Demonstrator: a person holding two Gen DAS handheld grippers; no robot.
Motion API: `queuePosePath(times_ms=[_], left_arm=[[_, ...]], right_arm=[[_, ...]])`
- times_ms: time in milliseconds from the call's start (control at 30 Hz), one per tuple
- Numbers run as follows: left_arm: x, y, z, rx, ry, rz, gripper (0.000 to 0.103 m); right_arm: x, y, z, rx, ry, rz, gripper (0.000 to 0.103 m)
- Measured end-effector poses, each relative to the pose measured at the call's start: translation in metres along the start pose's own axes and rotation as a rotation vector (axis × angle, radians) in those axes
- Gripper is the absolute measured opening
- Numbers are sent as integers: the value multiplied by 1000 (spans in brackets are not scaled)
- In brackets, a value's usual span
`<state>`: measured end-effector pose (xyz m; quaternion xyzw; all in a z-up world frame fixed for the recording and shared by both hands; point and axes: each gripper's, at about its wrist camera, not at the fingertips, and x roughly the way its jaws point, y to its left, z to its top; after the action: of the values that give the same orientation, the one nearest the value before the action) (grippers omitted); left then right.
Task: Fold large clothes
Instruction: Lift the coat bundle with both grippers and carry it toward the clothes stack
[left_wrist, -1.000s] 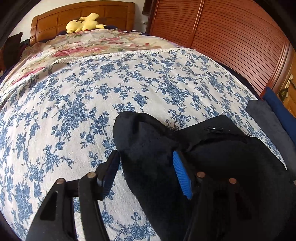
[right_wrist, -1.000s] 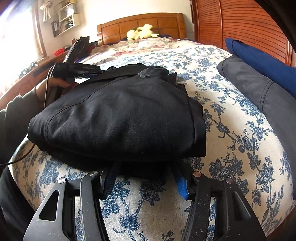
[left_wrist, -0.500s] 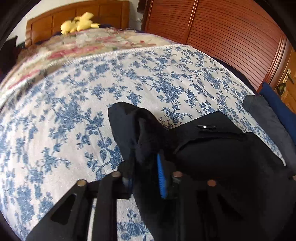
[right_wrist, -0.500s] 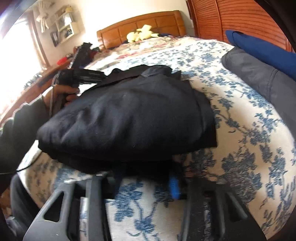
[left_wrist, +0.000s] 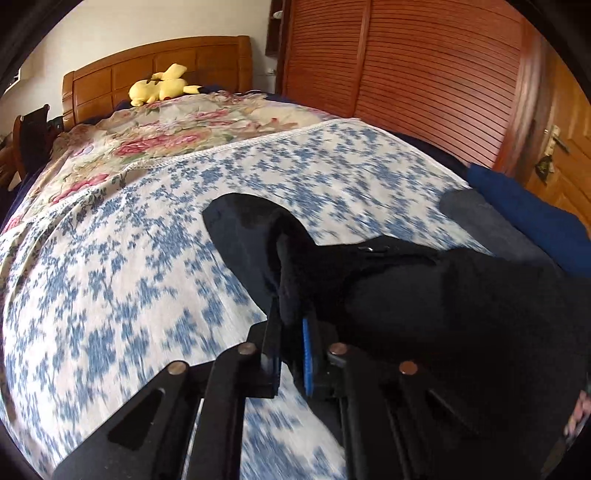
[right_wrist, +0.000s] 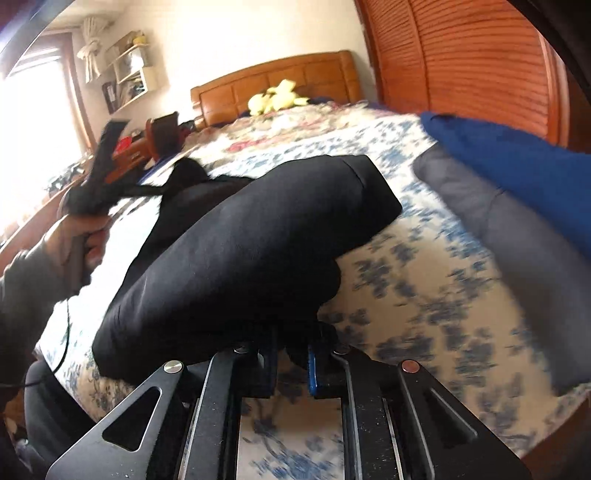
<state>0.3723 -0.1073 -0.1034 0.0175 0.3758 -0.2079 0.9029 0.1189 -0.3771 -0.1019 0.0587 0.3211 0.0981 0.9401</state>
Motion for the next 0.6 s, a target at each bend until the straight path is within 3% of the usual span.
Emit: queuePosePath(times_ms=[133, 300, 533, 600], left_arm=[[-21, -12, -25, 3, 2, -22, 6], [-30, -15, -41, 12, -3, 9, 6], [-30, -9, -56, -4, 15, 37, 6], [-29, -8, -59, -5, 18, 41, 6]], right_arm=[[-14, -5, -6, -3, 21, -36, 9], [-10, -5, -10, -11, 52, -68, 10], [13, -28, -6, 48, 109, -95, 20], [18, -31, -4, 46, 120, -112, 30]])
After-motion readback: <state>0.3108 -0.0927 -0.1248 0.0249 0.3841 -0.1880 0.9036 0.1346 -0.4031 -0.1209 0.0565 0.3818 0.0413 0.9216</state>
